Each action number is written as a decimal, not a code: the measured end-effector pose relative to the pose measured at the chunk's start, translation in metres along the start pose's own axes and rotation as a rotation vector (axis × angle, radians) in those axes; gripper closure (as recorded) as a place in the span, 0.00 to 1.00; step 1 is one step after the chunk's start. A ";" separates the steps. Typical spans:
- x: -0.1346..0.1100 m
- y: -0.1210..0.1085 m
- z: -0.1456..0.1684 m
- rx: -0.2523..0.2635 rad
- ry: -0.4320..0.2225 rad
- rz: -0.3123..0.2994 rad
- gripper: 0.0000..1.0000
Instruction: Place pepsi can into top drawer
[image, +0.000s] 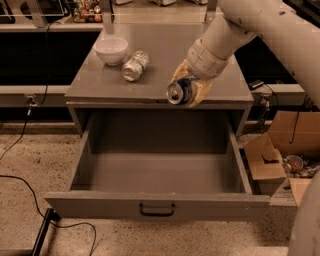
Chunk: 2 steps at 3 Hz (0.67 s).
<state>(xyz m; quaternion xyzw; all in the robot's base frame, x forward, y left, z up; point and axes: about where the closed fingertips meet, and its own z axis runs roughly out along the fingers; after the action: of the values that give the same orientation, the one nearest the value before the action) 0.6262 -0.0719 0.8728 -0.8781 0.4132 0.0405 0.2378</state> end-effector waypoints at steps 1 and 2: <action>-0.019 0.013 0.004 0.010 -0.064 0.114 1.00; -0.045 0.026 0.021 0.026 -0.135 0.219 1.00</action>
Offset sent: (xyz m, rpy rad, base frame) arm -0.0808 0.0540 -0.0470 0.2443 0.2670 -0.2408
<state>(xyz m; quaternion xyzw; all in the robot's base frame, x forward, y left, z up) 0.5803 -0.0450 0.8561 -0.8198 0.4902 0.1199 0.2708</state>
